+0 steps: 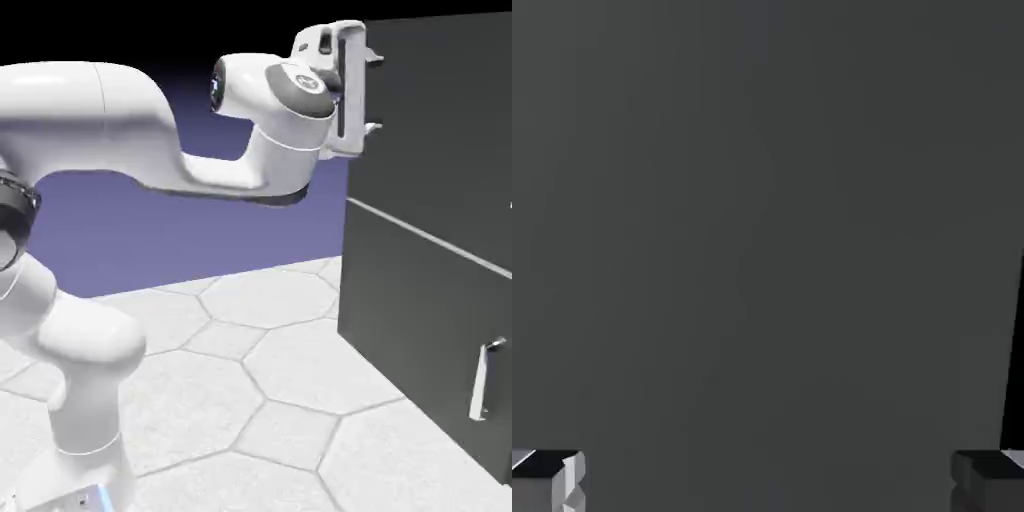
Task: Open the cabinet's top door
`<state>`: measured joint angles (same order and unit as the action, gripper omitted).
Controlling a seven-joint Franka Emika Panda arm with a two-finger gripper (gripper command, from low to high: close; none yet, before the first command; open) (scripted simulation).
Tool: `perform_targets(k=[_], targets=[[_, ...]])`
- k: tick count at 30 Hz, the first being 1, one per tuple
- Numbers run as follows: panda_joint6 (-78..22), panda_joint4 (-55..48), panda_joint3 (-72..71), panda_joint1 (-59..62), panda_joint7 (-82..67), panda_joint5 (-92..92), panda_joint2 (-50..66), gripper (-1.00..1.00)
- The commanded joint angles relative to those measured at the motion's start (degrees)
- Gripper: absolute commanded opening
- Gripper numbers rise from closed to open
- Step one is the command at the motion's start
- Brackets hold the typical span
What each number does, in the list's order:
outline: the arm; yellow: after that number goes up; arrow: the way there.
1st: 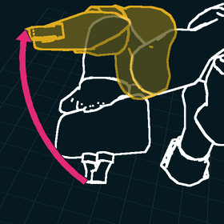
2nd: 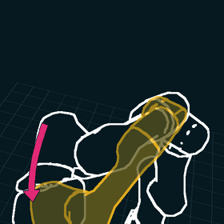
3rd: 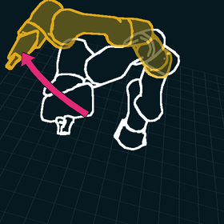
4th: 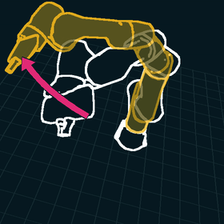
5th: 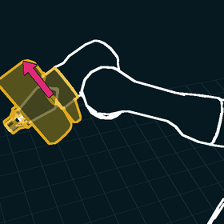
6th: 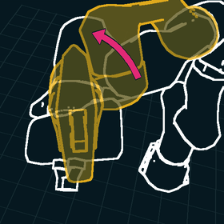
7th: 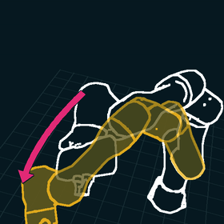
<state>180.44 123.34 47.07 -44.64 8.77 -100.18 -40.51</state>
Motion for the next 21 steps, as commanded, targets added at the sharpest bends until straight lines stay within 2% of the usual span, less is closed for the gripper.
perform_targets(k=[1, 21], targets=[[0.2, -0.9, 1.2, -1.1, -0.8, -2.5, -0.2, 0.0], [3.4, -19.7, 24.6, -23.0, -17.6, -52.3, -4.1, 0.0]])
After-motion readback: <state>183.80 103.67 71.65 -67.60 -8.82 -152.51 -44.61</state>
